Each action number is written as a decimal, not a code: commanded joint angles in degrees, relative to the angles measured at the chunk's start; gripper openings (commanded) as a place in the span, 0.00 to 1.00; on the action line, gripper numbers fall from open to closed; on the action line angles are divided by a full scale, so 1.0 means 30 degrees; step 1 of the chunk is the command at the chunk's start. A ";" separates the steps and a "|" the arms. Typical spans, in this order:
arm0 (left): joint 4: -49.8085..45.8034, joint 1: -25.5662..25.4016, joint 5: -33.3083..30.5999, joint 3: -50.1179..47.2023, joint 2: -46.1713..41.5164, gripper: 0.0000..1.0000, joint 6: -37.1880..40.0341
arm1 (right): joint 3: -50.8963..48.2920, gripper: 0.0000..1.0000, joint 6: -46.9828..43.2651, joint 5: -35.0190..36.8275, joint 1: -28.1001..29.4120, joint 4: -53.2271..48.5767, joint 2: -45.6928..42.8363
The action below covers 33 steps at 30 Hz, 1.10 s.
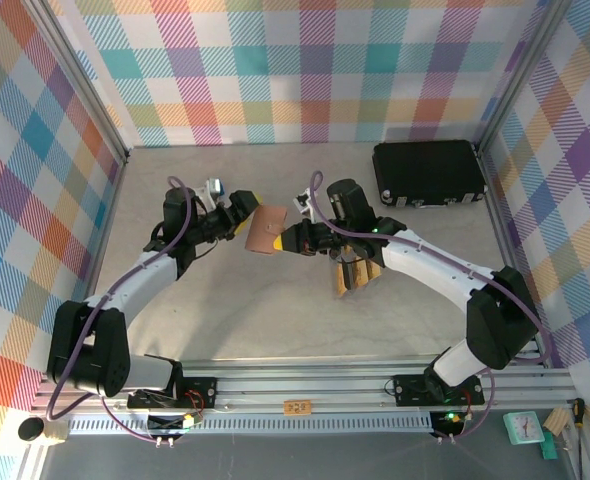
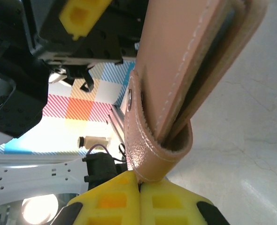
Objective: Put the credit cards into the card holder
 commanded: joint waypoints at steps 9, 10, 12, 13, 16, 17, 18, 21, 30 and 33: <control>0.5343 0.0144 0.1609 -0.0643 0.0498 0.73 -0.3482 | 0.0384 0.00 0.0079 -0.0982 -0.0124 0.0604 0.0292; 0.5354 0.0137 0.1640 -0.0735 0.0464 0.72 -0.3497 | 0.0413 0.00 0.0098 -0.0980 -0.0131 0.0633 0.0322; 0.5384 0.0079 0.1670 -0.0896 0.0408 0.70 -0.3496 | 0.0470 0.00 0.0156 -0.0958 -0.0153 0.0704 0.0352; 0.5411 0.0051 0.1693 -0.0980 0.0405 0.70 -0.3488 | 0.0507 0.00 0.0139 -0.0958 -0.0177 0.0714 0.0385; 0.5517 -0.0082 0.1887 -0.1086 0.0487 0.67 -0.3469 | 0.0559 0.00 0.0214 -0.0950 -0.0278 0.0785 0.0471; 0.5531 -0.0105 0.1941 -0.1116 0.0539 0.67 -0.3483 | 0.0571 0.00 0.0244 -0.1001 -0.0300 0.0858 0.0516; 0.5578 -0.0167 0.2058 -0.1096 0.0620 0.66 -0.3468 | 0.0574 0.00 0.0259 -0.1044 -0.0300 0.0902 0.0559; 0.5839 -0.0244 0.2510 -0.1006 0.0899 0.63 -0.3541 | 0.0563 0.00 0.0301 -0.1046 -0.0360 0.0995 0.0689; 0.6536 -0.0565 0.2925 -0.1056 0.1393 0.52 -0.3702 | 0.0391 0.00 0.0471 -0.1094 -0.0520 0.1276 0.0869; 0.6770 -0.0621 0.2962 -0.1088 0.1488 0.48 -0.3812 | 0.0368 0.00 0.0504 -0.1104 -0.0530 0.1309 0.0887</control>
